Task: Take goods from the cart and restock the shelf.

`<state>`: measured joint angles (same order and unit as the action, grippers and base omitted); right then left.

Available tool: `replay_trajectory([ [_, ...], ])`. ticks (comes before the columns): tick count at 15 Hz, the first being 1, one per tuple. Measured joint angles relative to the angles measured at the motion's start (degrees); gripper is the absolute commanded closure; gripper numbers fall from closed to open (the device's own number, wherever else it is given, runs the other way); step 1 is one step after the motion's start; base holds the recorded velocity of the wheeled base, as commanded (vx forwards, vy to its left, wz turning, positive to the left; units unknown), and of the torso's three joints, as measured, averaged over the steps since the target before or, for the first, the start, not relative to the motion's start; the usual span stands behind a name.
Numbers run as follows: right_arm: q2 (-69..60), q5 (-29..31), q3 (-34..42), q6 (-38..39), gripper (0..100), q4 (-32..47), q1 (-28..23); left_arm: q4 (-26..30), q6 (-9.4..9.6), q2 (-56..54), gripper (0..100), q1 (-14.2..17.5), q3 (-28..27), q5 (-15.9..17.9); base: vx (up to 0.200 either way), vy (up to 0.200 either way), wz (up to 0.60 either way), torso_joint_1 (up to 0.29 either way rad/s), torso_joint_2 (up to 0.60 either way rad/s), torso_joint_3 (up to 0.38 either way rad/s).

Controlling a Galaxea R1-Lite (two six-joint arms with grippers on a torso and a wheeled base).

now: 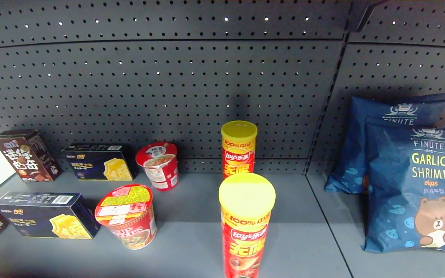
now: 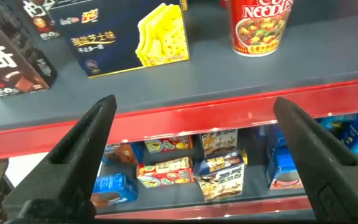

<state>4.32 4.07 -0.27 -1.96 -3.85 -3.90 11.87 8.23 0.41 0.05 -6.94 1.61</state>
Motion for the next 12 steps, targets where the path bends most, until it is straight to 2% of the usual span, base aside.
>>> replay_trajectory([
  [6, 0.0, -0.7, 0.0, 0.2, 0, 0.0, 0.0, 0.0, -1.1, 0.0, 0, 0.0, 0.0, 0.1, 0.0, 0.0, 0.0, 0.0, 0.0, 0.0],
  [9, 0.0, -0.6, 0.0, 0.2, 0, 0.0, 0.0, 0.0, -0.84, 0.0, 0, 0.0, 0.2, 1.9, 0.0, 0.0, 0.0, 0.0, 0.0, 0.0],
  [11, 0.0, -0.6, 0.0, 0.2, 0, 0.0, 0.0, -0.6, -0.65, -0.1, 0, 0.0, 0.3, 2.2, 0.0, 0.2, 0.0, 0.005, 0.0, -0.002],
  [12, 0.0, -0.6, 0.0, 0.2, 0, 0.0, 0.0, -1.7, -0.54, -0.1, 0, 0.0, 0.6, 2.4, 0.0, 0.0, 0.0, 0.0, 0.0, 0.0],
])
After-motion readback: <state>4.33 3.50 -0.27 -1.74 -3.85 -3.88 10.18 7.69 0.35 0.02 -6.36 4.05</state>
